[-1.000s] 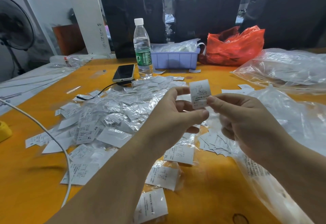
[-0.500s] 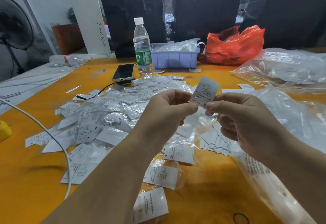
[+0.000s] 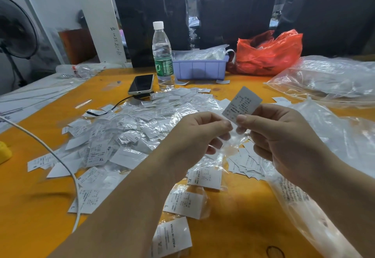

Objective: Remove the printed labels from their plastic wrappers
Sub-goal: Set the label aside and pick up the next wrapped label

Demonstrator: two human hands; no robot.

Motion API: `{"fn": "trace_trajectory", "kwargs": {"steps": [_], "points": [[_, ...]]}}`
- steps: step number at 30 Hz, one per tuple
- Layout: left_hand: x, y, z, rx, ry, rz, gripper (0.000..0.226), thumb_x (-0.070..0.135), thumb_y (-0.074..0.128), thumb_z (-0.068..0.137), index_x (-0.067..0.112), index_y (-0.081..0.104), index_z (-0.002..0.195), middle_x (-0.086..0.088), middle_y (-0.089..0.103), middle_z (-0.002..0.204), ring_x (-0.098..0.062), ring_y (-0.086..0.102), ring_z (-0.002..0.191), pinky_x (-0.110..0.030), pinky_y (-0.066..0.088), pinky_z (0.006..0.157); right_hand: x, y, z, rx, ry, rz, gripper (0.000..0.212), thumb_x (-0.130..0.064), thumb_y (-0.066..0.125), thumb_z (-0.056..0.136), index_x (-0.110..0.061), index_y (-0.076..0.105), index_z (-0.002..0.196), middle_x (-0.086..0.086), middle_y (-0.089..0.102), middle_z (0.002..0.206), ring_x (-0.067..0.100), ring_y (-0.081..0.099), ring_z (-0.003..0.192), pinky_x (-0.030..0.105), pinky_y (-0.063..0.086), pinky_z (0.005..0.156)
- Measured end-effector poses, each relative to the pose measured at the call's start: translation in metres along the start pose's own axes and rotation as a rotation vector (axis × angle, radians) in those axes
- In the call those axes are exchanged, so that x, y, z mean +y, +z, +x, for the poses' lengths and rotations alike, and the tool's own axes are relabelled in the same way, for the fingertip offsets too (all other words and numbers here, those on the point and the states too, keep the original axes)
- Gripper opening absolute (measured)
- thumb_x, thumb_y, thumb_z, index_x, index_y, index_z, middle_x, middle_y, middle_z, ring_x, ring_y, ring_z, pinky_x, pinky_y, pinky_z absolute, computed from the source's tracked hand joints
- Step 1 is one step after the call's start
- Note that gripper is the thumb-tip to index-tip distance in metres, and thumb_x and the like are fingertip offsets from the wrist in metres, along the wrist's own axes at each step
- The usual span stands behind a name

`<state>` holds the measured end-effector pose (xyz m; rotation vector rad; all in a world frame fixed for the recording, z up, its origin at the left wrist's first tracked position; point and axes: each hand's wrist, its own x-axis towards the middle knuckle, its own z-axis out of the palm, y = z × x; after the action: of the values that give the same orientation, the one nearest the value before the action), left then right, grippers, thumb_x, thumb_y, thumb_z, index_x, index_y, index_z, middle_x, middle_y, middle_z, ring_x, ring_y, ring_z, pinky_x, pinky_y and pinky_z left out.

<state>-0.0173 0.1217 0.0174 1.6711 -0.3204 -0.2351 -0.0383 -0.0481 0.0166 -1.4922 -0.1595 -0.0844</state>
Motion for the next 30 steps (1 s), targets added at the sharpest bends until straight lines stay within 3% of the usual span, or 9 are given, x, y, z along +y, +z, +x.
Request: {"fn": "trace_trajectory", "kwargs": {"steps": [4, 9, 15, 23, 25, 30], "points": [[-0.0006, -0.0024, -0.0001, 0.074, 0.029, -0.008, 0.011, 0.017, 0.062, 0.093, 0.014, 0.066, 0.082, 0.007, 0.065, 0.067, -0.007, 0.055, 0.058, -0.025, 0.046, 0.063, -0.0006, -0.0014, 0.0006, -0.008, -0.015, 0.003, 0.012, -0.004, 0.061, 0.088, -0.009, 0.067, 0.078, -0.008, 0.048, 0.044, 0.005, 0.026, 0.035, 0.016, 0.026, 0.035], [-0.0002, -0.0034, 0.0009, 0.125, 0.063, -0.058, 0.011, 0.016, 0.062, 0.093, 0.016, 0.065, 0.082, 0.005, 0.068, 0.073, -0.006, 0.057, 0.064, -0.025, 0.045, 0.063, 0.0000, -0.0019, 0.0021, 0.015, 0.018, 0.005, 0.013, -0.002, 0.062, 0.086, -0.009, 0.073, 0.082, 0.010, 0.055, 0.061, 0.007, 0.027, 0.037, 0.018, 0.026, 0.035], [-0.0009, -0.0021, -0.0029, 0.081, 0.127, -0.007, 0.001, 0.013, 0.065, 0.090, 0.014, 0.064, 0.090, 0.003, 0.072, 0.078, -0.006, 0.060, 0.068, -0.021, 0.049, 0.063, -0.0002, -0.0016, -0.0002, 0.012, 0.008, -0.062, 0.013, -0.002, 0.062, 0.086, -0.010, 0.069, 0.077, -0.006, 0.051, 0.044, 0.005, 0.027, 0.034, 0.017, 0.026, 0.035], [-0.0001, -0.0031, -0.0025, 0.074, 0.132, -0.003, 0.008, 0.010, 0.071, 0.085, 0.012, 0.068, 0.093, 0.005, 0.070, 0.079, -0.003, 0.060, 0.068, -0.014, 0.049, 0.060, -0.0027, 0.0015, -0.0006, -0.055, 0.043, -0.063, 0.007, -0.009, 0.067, 0.083, -0.007, 0.069, 0.076, -0.005, 0.042, 0.043, 0.007, 0.021, 0.036, 0.018, 0.022, 0.035], [0.0013, -0.0037, -0.0028, 0.064, 0.127, -0.010, 0.007, 0.008, 0.070, 0.086, 0.013, 0.068, 0.090, 0.007, 0.070, 0.075, -0.003, 0.059, 0.066, -0.014, 0.049, 0.059, -0.0036, 0.0004, -0.0001, -0.012, 0.020, -0.013, 0.011, -0.013, 0.065, 0.085, -0.005, 0.067, 0.077, 0.001, 0.044, 0.048, 0.008, 0.020, 0.036, 0.017, 0.022, 0.035], [0.0023, -0.0034, -0.0037, 0.056, 0.125, -0.027, 0.008, 0.007, 0.069, 0.086, 0.013, 0.067, 0.091, 0.002, 0.072, 0.082, -0.007, 0.062, 0.071, -0.017, 0.051, 0.063, -0.0039, 0.0001, -0.0009, 0.060, -0.035, -0.044, 0.017, -0.011, 0.066, 0.086, -0.007, 0.064, 0.070, -0.010, 0.046, 0.039, 0.005, 0.024, 0.032, 0.017, 0.023, 0.035]]}}
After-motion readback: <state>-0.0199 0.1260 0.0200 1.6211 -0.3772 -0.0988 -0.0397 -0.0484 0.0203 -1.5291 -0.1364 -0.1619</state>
